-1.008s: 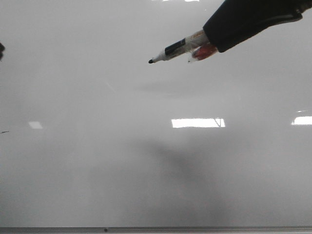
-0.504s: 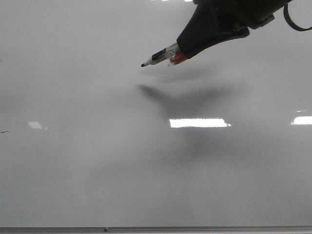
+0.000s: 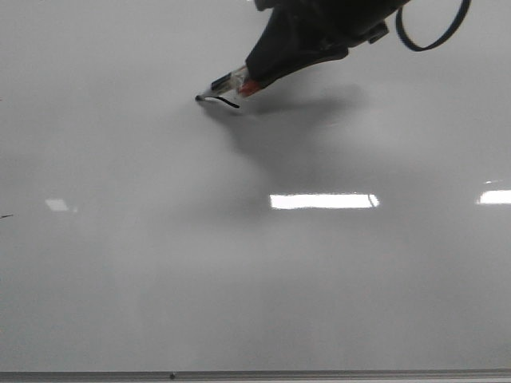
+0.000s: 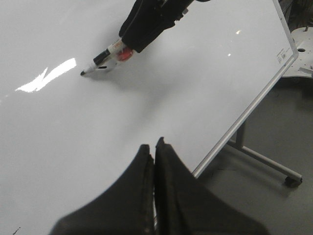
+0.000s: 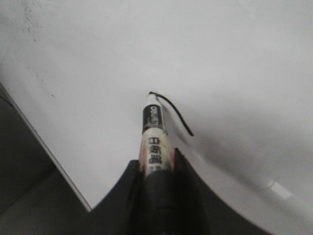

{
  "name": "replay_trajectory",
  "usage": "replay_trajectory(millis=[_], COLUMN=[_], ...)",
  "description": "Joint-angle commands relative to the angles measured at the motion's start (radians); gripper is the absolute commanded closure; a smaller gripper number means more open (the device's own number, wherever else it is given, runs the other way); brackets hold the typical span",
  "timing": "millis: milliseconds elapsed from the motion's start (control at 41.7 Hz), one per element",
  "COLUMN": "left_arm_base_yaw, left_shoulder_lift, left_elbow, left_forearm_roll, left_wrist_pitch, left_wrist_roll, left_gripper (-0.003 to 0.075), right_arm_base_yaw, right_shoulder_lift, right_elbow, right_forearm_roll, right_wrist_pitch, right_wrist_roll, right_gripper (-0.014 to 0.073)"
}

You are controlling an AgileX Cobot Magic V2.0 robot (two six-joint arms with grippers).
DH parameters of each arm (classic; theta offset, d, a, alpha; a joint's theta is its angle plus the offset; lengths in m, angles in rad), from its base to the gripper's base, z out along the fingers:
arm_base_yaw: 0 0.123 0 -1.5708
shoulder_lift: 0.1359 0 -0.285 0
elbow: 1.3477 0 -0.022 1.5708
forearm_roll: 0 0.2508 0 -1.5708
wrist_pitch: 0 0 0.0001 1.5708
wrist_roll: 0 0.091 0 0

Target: Write number 9 on whiteboard

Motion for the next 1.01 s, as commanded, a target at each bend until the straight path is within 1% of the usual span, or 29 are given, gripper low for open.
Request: replay_trajectory(millis=[0,72,192,384,552,816,984], left_arm_base_yaw=[0.001,0.001,0.001,0.001,0.001,0.001,0.001], left_shoulder_lift=[0.001,0.001,0.001,0.001,0.001,0.001,0.001], left_elbow=[-0.027,-0.027,-0.027,-0.027,-0.027,-0.027,-0.027], left_forearm_roll=[-0.037,-0.037,-0.037,-0.037,-0.037,-0.037,-0.037], left_wrist_pitch=[-0.066,-0.066,-0.066,-0.066,-0.066,-0.066,-0.066], left_wrist_roll=[-0.008,-0.008,-0.008,-0.008,-0.008,-0.008,-0.008], left_gripper=[0.0739,0.0739,0.0739,0.0739,0.0739,0.0739,0.0739], right_arm_base_yaw=[0.009,0.010,0.006,-0.048,-0.088,-0.090,-0.079], right_shoulder_lift=[0.002,0.018,0.009,-0.049,-0.104,-0.121,-0.104], right_elbow=[-0.038,-0.029,0.009,0.057,0.056,0.059,0.062], right_forearm_roll=[0.027,0.023,-0.004,-0.029,-0.030,-0.034,-0.095], right_wrist_pitch=[-0.014,0.007,-0.015,-0.025,-0.033,-0.015,0.028], right_wrist_roll=[-0.006,-0.005,0.014,0.040,0.040,0.040,0.060], right_gripper=[0.0653,0.0653,0.0653,0.0653,0.0653,0.0653,0.0653])
